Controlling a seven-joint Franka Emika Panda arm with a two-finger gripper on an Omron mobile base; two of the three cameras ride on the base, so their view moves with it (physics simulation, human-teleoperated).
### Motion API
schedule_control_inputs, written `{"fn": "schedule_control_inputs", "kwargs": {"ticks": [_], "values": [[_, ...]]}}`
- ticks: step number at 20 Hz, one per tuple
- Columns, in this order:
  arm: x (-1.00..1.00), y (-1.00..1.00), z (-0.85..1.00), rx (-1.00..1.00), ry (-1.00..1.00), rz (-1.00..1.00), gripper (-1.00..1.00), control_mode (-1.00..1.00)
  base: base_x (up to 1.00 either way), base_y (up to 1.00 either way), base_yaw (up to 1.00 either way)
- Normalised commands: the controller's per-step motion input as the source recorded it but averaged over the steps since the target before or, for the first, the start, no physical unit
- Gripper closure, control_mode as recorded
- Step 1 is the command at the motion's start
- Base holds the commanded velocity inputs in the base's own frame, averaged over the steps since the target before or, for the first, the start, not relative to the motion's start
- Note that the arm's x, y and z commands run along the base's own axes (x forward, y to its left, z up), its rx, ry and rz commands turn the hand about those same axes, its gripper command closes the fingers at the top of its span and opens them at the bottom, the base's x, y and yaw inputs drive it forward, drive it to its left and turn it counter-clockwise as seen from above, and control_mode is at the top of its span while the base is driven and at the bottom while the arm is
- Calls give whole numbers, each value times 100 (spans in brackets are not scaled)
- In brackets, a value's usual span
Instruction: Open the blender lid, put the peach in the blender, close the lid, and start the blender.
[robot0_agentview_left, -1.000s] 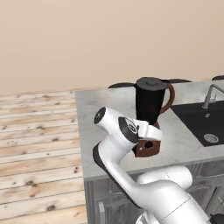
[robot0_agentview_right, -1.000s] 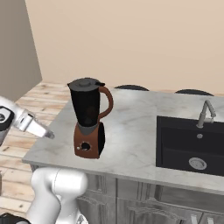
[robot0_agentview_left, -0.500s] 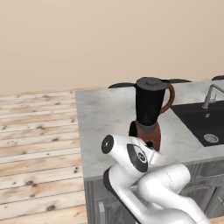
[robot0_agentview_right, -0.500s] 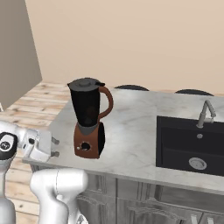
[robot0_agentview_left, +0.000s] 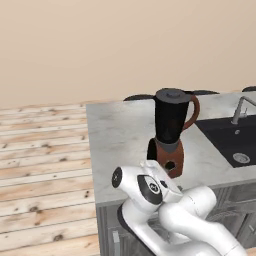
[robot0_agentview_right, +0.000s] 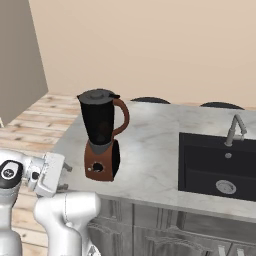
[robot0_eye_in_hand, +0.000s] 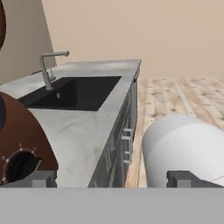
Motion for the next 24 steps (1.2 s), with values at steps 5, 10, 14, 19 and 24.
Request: {"fn": "schedule_control_inputs", "kwargs": {"ticks": [5, 10, 14, 19, 24], "values": [[10, -12, -24, 0, -22, -9, -100, -100, 0, 0, 0], [1, -34, -28, 0, -17, 0, -100, -100, 0, 0, 0], [9, -17, -54, 0, -1, -1, -100, -100, 0, 0, 0], [16, -14, -60, 0, 0, 0, -100, -100, 0, 0, 0], [10, -24, -48, 0, 3, -1, -100, -100, 0, 0, 0]]}}
